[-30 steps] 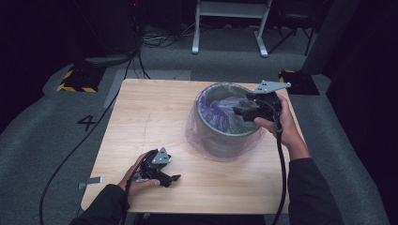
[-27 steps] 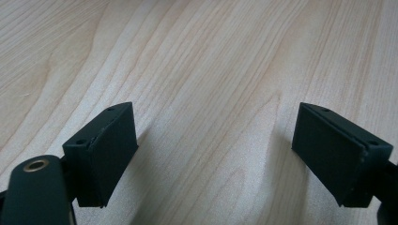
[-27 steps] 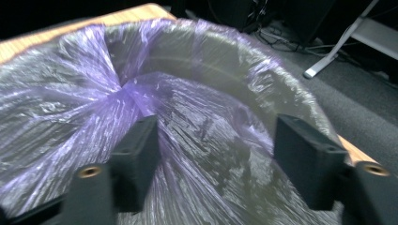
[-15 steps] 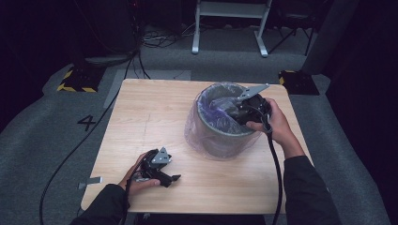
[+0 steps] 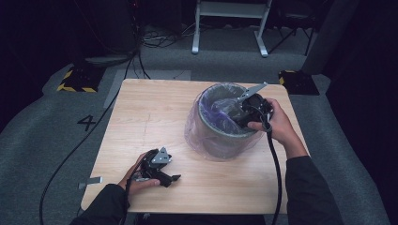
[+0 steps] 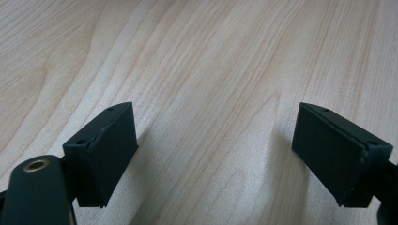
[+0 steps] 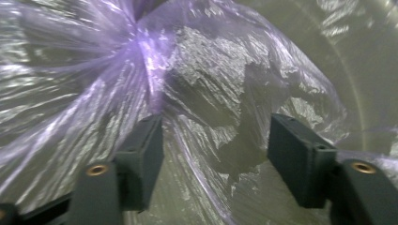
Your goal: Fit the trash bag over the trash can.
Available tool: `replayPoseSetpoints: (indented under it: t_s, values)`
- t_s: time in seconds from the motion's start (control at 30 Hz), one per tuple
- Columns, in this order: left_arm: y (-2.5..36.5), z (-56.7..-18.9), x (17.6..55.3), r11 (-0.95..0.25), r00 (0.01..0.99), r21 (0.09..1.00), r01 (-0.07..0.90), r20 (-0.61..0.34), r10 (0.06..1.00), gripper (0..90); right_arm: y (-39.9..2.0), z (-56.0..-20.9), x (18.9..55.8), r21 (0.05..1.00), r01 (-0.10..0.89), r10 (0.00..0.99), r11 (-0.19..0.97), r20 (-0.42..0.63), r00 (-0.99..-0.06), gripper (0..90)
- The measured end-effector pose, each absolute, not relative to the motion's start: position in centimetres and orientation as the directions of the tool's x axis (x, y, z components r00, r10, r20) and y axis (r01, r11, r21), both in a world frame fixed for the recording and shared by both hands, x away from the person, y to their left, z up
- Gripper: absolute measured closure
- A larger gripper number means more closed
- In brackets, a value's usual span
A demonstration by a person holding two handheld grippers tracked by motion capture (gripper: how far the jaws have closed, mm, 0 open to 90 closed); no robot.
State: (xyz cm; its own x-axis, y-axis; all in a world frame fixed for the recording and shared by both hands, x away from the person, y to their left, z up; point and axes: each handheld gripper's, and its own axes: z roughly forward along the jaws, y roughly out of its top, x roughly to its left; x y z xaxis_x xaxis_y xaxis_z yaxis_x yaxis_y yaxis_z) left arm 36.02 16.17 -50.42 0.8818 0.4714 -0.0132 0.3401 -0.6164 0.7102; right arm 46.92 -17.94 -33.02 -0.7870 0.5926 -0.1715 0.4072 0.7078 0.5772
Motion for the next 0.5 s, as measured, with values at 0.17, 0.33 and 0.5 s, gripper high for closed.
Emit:
replayPoseSetpoints:
  t_s: [0.17,0.33,0.5]
  values:
    - [16.18,-50.43,36.03,-0.616,0.882,0.710,0.339,-0.013,0.471,13.9,-17.70,-33.07,46.99,0.548,0.427,0.597,0.719,-0.172,-0.783,28.6]
    - [16.19,-50.43,36.05,-0.617,0.884,0.711,0.337,-0.013,0.467,13.9,-17.49,-33.12,47.03,0.514,0.433,0.586,0.740,-0.177,-0.791,25.7]
    - [16.20,-50.43,36.06,-0.618,0.884,0.711,0.336,-0.013,0.466,13.9,-17.30,-33.16,47.16,0.491,0.444,0.587,0.750,-0.185,-0.788,24.8]
